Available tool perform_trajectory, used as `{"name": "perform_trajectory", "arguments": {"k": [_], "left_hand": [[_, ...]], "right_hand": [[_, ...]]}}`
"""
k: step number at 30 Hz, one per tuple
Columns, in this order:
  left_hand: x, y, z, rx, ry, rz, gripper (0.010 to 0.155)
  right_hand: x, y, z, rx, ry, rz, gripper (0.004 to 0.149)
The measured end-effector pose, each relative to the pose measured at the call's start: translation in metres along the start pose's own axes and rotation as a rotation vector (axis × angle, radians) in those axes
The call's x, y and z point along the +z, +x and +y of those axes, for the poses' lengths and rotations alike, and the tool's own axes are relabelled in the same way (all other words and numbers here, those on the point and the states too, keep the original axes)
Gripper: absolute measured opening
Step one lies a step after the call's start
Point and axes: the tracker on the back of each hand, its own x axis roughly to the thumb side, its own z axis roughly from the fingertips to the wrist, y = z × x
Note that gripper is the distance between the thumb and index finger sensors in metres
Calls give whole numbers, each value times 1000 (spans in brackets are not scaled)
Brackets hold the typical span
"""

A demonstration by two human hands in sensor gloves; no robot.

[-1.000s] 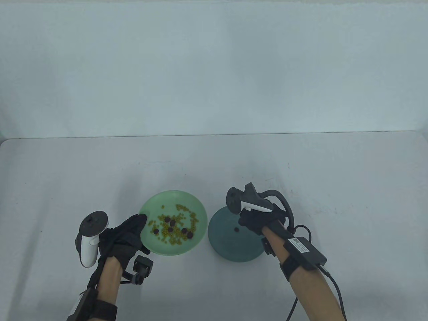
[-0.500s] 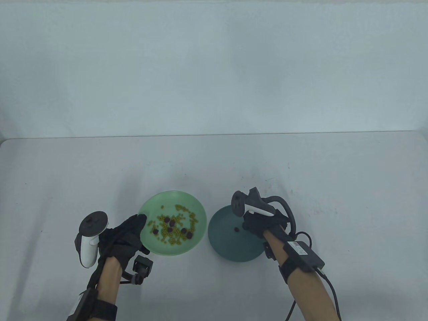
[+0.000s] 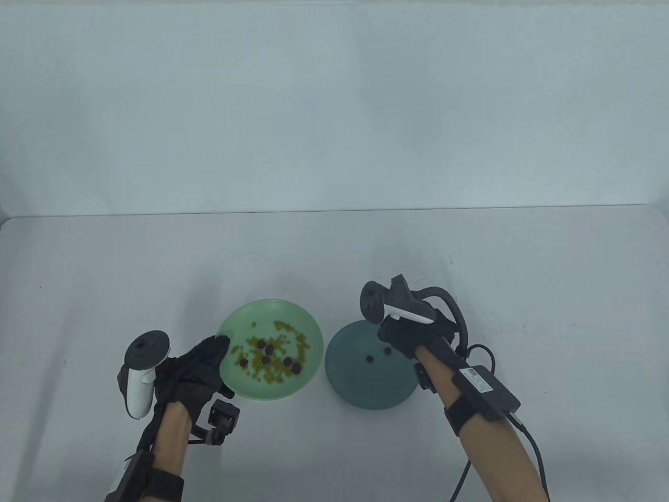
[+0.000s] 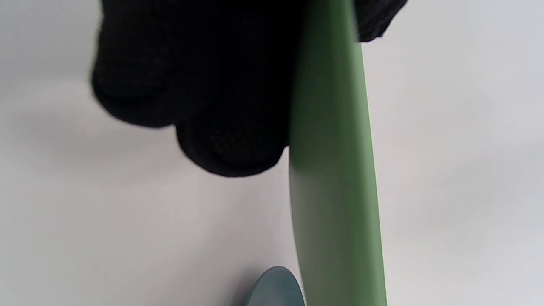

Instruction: Pick cranberries with hand pinch into plate

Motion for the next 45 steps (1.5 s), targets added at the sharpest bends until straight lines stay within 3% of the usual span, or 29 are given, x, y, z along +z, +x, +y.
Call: {"name": "perform_trajectory", "arguments": {"k": [8,16,29,45], "left_hand": [[0,0,-1,1,-4,2,47],[-1,1,-2,0,-6,1,47],[-1,0,-2,6,-4,3,47],[-1,0,-2,5,-4,8,47]], "right_hand": [[23,26,-48,41,-100,-84,47],[33,71,-72,61,-159,-203,48],[30,133,-54,82,-125,-358,51],[26,148,-39,106,-75,-401,53]]}}
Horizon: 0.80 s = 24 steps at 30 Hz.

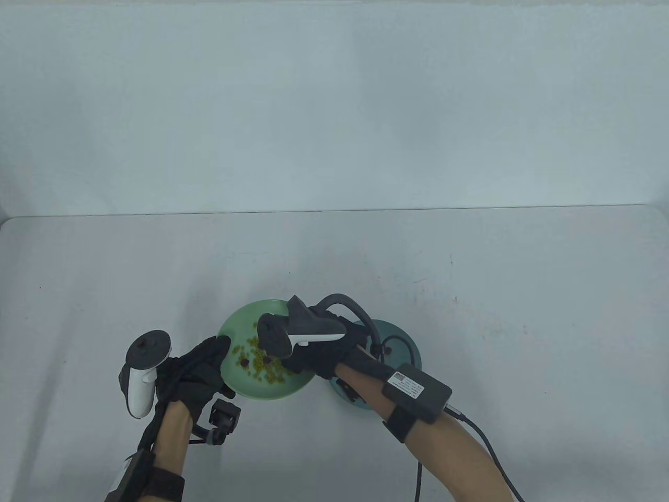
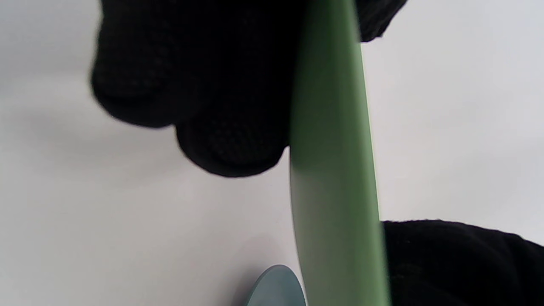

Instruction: Pick cranberries with hand pinch into plate

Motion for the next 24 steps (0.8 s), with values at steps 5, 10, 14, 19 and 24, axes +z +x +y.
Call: {"name": "perform_trajectory", "arguments": {"k": [5,10,14,19,24], "left_hand": [[0,0,0,11,-3,1,47],[0,0,0,22,-5,1,47],[0,0,0,28,-5,-1,47],[1,0,0,40,-9,-1,47],[0,0,0,51,-11,-3,47]], "right_hand": [[0,2,0,9,-1,-6,52],[-1,4,0,18,-6,-8,51],[-1,5,0,18,-5,-13,53],[-1,7,-1,27,4,-22,55],[-2,10,-1,32,0,-30,55]]}}
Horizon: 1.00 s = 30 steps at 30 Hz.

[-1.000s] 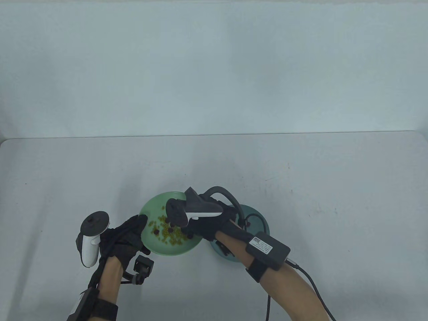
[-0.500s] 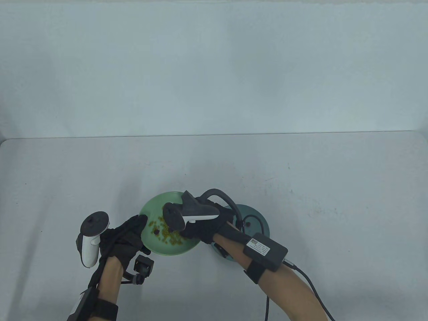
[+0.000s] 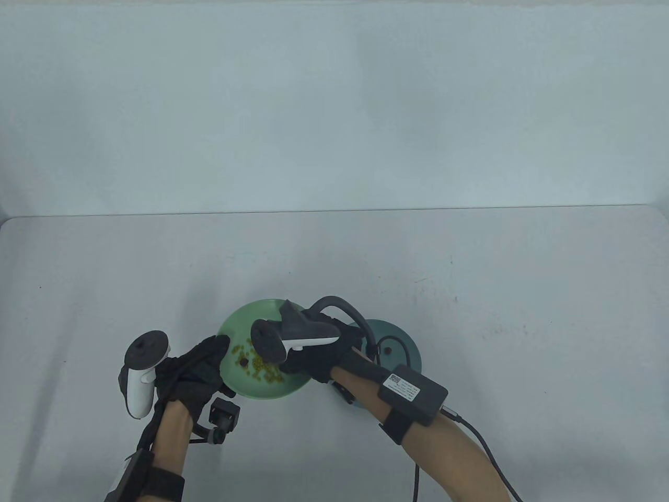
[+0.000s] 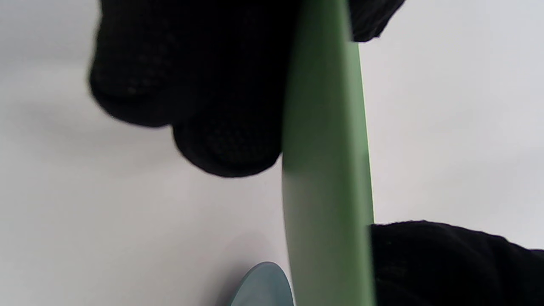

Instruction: Pick cranberries with hand pinch into plate

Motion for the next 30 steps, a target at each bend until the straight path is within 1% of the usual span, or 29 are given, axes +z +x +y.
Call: {"name": "perform_trajectory", "arguments": {"k": [11,22,30], "left_hand": [[0,0,1,5,4,-5,47],[0,1,3,-6,14,-8,47],[0,0,2,-20,12,-6,47]], "right_hand": [[-2,4,1,13,-2,-8,58],[-2,6,0,40,-59,9,54],[-1,7,0,50,-61,11,53]]}}
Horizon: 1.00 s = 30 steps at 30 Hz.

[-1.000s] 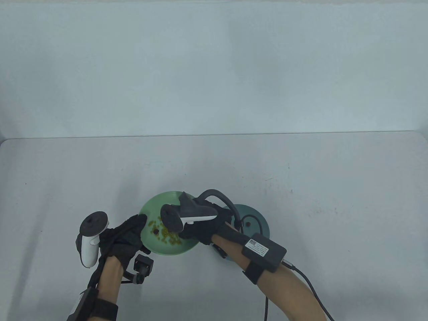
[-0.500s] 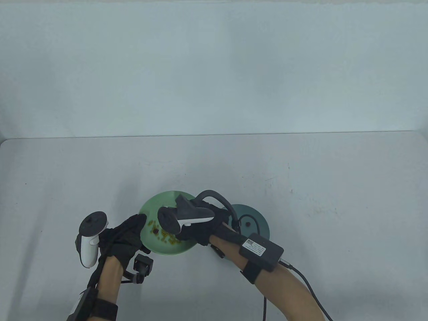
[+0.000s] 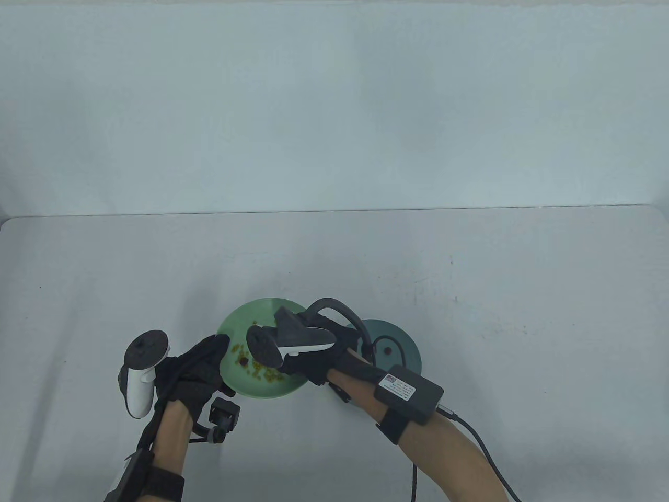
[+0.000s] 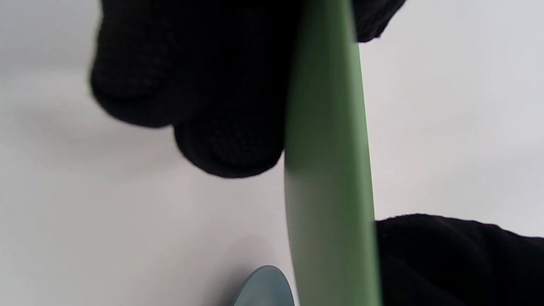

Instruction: Pick cranberries with hand pinch into plate

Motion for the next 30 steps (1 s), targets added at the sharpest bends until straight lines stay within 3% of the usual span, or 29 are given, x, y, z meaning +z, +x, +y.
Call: {"name": "perform_trajectory", "arguments": {"k": [11,20,30], "left_hand": [[0,0,-1,-16,-6,6,47],[0,0,-1,-17,-6,9,47],[0,0,0,-14,6,10,47]], "right_hand": [[6,-12,-15,-45,-30,13,52],[27,-52,-36,-90,-89,93,52],[55,-110,-9,-209,-79,219,52]]}}
